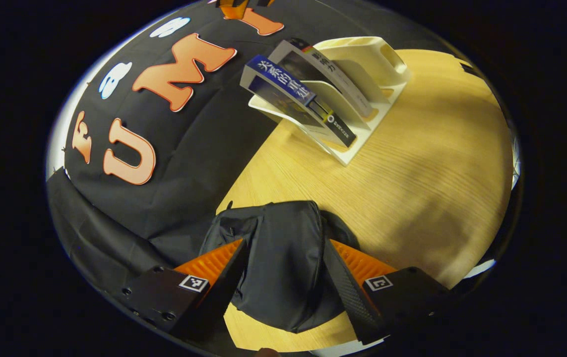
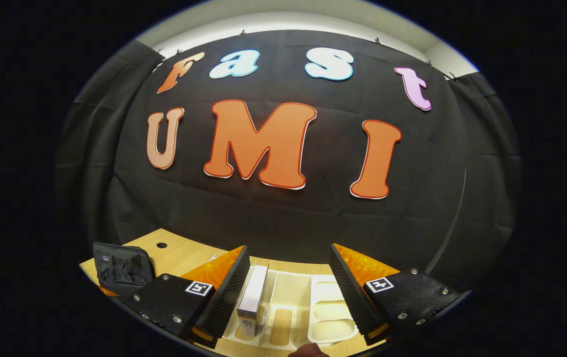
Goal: Open the schoolbag, grab two books from the bookshelf and put them into the schoolbag.
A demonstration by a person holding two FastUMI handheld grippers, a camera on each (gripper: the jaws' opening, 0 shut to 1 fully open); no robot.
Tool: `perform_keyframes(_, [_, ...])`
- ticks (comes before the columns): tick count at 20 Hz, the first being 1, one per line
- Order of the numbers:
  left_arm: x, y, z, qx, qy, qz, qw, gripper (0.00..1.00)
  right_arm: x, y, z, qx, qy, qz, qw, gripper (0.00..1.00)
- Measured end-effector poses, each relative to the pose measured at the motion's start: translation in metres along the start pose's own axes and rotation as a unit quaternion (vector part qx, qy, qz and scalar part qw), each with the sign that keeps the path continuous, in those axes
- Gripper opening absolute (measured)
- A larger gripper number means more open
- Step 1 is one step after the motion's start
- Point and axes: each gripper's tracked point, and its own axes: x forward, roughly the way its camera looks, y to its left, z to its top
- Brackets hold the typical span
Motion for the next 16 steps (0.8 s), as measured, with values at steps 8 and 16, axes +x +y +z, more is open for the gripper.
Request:
perform_keyframes(8, [0.015, 0.014, -0.029, 0.051, 0.035, 0.059, 0.996, 0.97, -0.002, 0.005, 0.000, -0.002, 0.000, 0.009, 1.000, 0.96])
perform_keyframes(16, [0.052, 0.022, -0.046, 0.034, 0.078, 0.045, 0.995, 0.68, -0.001, 0.011, -0.006, -0.005, 0.012, 0.024, 1.000, 0.96])
